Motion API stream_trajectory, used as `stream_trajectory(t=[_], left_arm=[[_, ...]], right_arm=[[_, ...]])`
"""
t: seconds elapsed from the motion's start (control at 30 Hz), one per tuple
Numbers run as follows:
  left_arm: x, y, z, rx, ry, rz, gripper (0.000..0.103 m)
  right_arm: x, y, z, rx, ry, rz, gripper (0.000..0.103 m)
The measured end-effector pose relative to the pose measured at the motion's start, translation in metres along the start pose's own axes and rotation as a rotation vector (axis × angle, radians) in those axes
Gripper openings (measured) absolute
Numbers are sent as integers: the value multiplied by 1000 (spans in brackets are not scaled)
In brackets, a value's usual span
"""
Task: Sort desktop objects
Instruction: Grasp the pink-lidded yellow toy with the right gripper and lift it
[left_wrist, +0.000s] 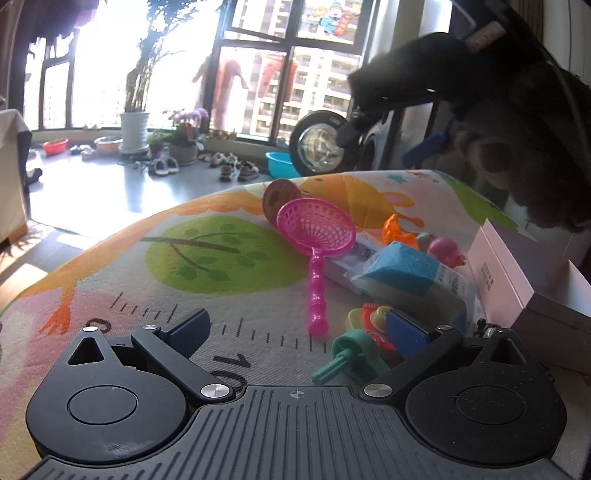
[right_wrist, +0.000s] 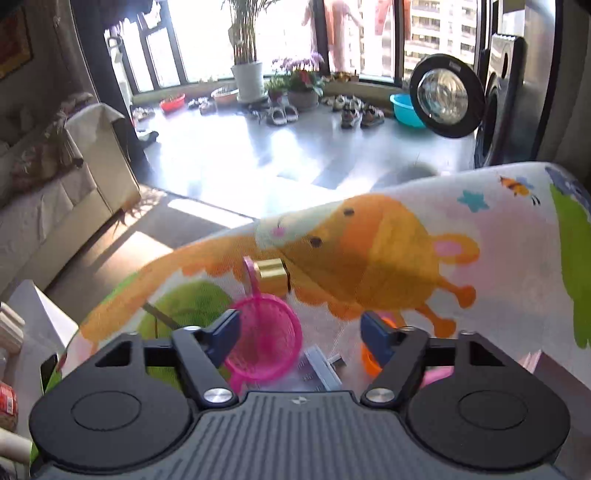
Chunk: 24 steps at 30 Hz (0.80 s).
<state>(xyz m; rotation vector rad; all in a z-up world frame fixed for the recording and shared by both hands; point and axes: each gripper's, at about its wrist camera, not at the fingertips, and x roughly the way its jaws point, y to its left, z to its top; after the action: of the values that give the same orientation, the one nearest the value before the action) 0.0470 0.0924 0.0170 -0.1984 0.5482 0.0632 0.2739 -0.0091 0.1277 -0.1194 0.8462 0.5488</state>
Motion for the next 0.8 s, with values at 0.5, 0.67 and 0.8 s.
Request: stream_trajectory(t=[0.5, 0.67, 0.8], left_arm=[[-4, 14, -2, -62, -9, -56, 103], [-7, 12, -2, -56, -37, -53, 103], [-10, 7, -1, -33, -58, -24, 103]], right_arm=[[12, 17, 3, -13, 36, 94, 42], [-102, -16, -67, -12, -38, 93, 42], [-139, -55, -145, 152, 25, 117, 42]])
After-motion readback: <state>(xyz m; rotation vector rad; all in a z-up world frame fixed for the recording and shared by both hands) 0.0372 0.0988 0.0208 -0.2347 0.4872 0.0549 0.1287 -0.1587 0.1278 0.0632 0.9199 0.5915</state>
